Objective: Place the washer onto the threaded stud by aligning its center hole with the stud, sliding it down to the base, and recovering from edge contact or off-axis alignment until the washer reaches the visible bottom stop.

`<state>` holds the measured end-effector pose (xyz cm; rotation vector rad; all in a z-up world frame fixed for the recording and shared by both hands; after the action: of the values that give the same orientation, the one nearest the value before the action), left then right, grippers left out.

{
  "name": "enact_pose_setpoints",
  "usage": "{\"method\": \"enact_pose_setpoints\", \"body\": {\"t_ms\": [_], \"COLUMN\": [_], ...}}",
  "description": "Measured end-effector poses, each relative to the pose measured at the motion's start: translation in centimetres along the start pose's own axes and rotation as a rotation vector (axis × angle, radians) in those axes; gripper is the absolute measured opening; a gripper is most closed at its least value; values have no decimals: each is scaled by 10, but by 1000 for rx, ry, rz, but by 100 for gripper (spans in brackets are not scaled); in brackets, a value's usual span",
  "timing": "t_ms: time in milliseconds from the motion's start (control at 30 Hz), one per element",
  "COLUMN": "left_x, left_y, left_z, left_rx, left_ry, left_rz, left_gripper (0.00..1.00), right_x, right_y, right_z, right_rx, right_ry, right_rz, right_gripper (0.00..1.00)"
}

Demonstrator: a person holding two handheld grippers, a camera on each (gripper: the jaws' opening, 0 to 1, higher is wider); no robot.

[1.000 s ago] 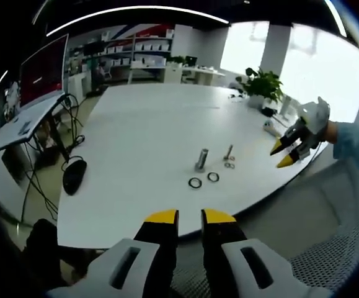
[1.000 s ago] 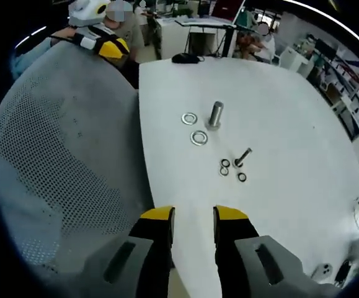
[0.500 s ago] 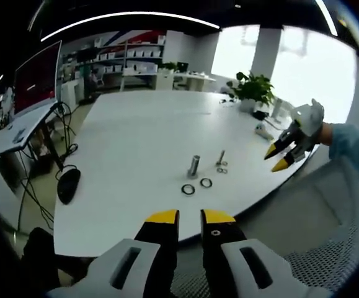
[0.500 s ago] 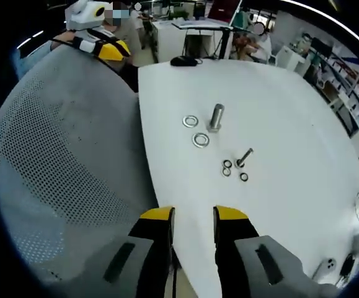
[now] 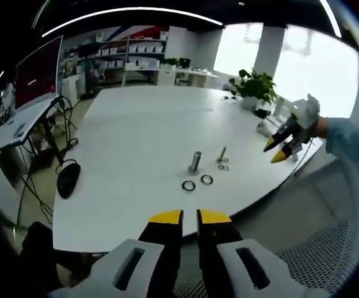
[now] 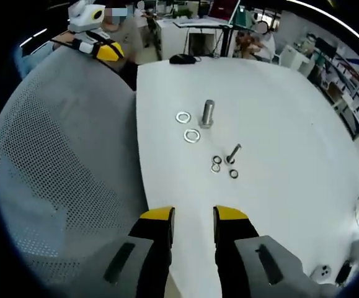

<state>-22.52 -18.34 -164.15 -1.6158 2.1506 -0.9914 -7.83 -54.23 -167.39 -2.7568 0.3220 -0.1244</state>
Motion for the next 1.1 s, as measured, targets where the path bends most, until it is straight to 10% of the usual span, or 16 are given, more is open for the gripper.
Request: {"method": "enact_pose_setpoints", "body": {"t_ms": [1100], "left_x": [-3], "left_y": [0], "left_z": [-1], "left_rx": [11], "left_ry": [-29], "left_rz": [-35], "left_gripper": [8], "right_x": [75], "right_y": [-35], "right_z": [104], "right_rx": [-217], "right_ry": [-98], "right_rz": [-87], "right_gripper": [23]}}
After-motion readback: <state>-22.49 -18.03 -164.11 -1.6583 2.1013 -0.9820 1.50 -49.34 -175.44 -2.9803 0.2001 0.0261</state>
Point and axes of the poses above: the point that each gripper's makers call its tool centre point, and the gripper's own axes: z roughly forward along the fingers, x roughly to its right, y roughly out of its underside, the point moved 10 cm from there along -z, roughly backward along the fingers, and after that the axes turned 8 degrees about -x, right-handed, at the moved point
